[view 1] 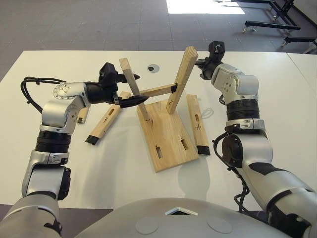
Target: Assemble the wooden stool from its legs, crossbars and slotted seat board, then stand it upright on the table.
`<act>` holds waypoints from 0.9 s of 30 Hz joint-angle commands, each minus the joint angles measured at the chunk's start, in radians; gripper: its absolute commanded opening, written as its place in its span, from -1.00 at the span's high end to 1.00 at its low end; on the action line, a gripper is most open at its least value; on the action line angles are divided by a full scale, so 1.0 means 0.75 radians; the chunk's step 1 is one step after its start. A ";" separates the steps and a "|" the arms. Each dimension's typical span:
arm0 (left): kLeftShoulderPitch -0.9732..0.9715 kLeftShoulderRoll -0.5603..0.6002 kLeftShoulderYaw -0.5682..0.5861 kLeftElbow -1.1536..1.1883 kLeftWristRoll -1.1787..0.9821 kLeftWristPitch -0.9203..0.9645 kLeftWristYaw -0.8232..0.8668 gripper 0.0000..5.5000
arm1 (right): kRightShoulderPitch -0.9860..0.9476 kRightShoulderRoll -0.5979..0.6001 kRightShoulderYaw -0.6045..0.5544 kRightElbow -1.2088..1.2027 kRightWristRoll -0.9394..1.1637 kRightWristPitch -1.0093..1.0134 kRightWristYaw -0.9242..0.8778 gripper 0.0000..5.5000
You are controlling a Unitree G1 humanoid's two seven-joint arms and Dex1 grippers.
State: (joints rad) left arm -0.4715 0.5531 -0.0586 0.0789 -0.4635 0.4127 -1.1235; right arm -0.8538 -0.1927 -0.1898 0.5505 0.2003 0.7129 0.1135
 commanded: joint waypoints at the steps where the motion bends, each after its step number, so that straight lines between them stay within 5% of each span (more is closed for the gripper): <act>1: 0.056 0.028 0.067 -0.093 -0.073 0.077 0.007 -0.94 | -0.036 -0.045 -0.024 0.075 -0.005 -0.043 0.000 1.00; 5: 0.188 0.095 0.166 -0.254 -0.171 0.178 0.016 -0.96 | -0.057 -0.082 -0.041 0.157 -0.002 -0.094 0.011 1.00; 12: 0.544 0.226 0.618 -0.483 -0.383 0.324 0.136 -0.96 | -0.041 -0.249 -0.133 0.308 0.000 -0.214 0.017 1.00; 16: 0.662 0.051 0.848 -0.507 -0.293 0.394 0.674 -0.96 | 0.018 -0.359 -0.190 0.342 -0.002 -0.272 0.001 1.00; 22: 0.526 -0.278 0.748 -0.384 -0.177 0.718 1.355 -0.96 | 0.106 -0.423 -0.254 0.325 0.006 -0.316 -0.044 1.00; 27: 0.358 -0.278 0.538 -0.111 0.065 0.584 1.454 -0.96 | 0.096 -0.352 -0.222 0.305 0.005 -0.335 -0.058 1.00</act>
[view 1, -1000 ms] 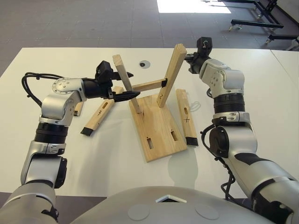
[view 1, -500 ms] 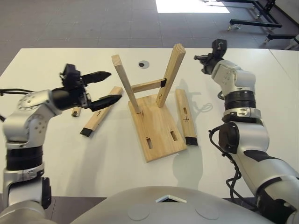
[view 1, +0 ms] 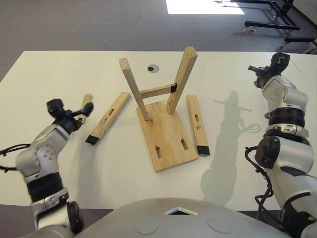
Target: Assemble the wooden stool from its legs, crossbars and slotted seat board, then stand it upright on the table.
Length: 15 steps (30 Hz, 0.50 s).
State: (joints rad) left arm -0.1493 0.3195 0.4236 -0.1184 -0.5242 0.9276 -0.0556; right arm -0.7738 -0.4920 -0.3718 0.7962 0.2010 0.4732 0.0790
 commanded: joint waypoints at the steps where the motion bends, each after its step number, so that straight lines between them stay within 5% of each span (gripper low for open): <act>1: -0.091 0.057 -0.145 0.224 0.206 -0.151 0.028 -0.96 | -0.007 0.061 0.025 -0.033 0.008 -0.013 -0.015 1.00; 11: -0.066 0.141 -0.252 0.391 0.343 -0.098 -0.089 -0.96 | 0.073 0.142 0.023 -0.133 0.033 0.030 -0.044 1.00; 15: -0.063 0.115 -0.264 0.369 0.331 -0.058 -0.112 -0.77 | 0.077 0.162 0.029 -0.153 0.035 0.045 -0.051 1.00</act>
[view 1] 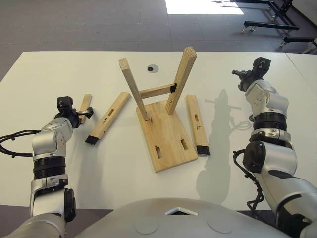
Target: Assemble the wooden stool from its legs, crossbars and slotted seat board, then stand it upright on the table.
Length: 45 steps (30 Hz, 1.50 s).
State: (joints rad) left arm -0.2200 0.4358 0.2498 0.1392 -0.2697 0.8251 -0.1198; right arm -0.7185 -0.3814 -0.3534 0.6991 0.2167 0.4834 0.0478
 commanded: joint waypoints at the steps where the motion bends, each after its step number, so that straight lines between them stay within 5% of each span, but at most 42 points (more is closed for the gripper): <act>1: 0.029 -0.041 -0.034 0.020 -0.006 0.082 -0.026 -0.74 | 0.003 0.017 0.005 -0.023 0.013 0.033 -0.009 1.00; 26: 0.060 -0.013 -0.039 -0.014 0.082 0.220 0.026 0.49 | 0.019 0.041 -0.006 -0.039 0.017 0.039 -0.022 1.00; 38: 0.044 0.059 0.037 -0.103 0.074 0.168 -0.002 0.54 | 0.002 0.035 -0.008 -0.015 0.015 0.022 -0.014 1.00; 45: -0.338 0.335 0.116 -0.272 0.024 0.056 -0.176 0.54 | -0.152 -0.039 -0.040 0.103 0.024 -0.041 -0.002 1.00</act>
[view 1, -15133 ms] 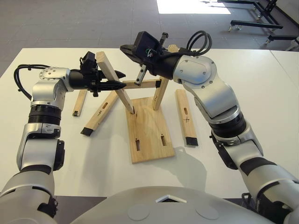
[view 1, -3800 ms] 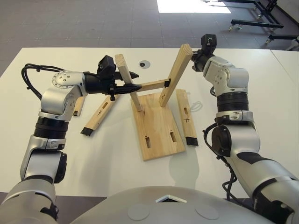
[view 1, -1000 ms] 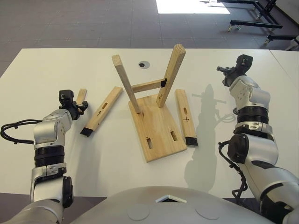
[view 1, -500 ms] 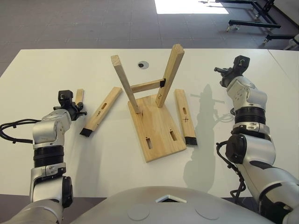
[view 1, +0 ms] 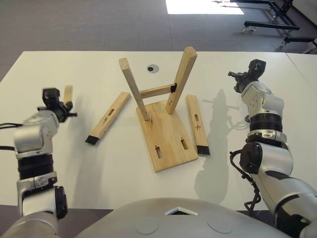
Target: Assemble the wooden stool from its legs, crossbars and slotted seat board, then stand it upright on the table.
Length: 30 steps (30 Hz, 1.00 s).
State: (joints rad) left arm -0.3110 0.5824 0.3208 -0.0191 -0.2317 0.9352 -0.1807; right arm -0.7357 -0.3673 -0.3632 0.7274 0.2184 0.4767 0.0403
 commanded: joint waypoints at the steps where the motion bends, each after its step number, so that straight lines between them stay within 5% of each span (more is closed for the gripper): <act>1: -0.300 0.182 0.014 -0.054 -0.030 -0.128 -0.135 0.54 | -0.175 -0.077 -0.034 0.098 0.026 -0.044 0.016 1.00; 6: -0.726 0.248 -0.139 0.036 -0.019 -0.371 -0.328 0.54 | -0.534 -0.163 -0.128 0.257 0.177 0.013 0.165 1.00; 13: -0.830 -0.011 -0.368 -0.012 0.091 -0.604 -0.258 0.54 | -0.896 -0.099 -0.328 0.256 0.605 0.495 0.377 1.00; 23: -0.754 -0.218 -0.433 -0.052 0.073 -0.677 -0.260 0.54 | -0.691 0.370 -0.362 -0.342 1.041 0.954 0.163 1.00; 30: -0.707 -0.200 -0.397 -0.039 0.079 -0.674 -0.278 0.54 | -0.611 0.397 -0.278 -0.561 1.061 0.843 0.147 1.00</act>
State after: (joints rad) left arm -0.8642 0.4125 0.0081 -0.0505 -0.1815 0.4251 -0.3827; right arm -1.2208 -0.0503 -0.6038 0.3630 1.0369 1.1491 0.1343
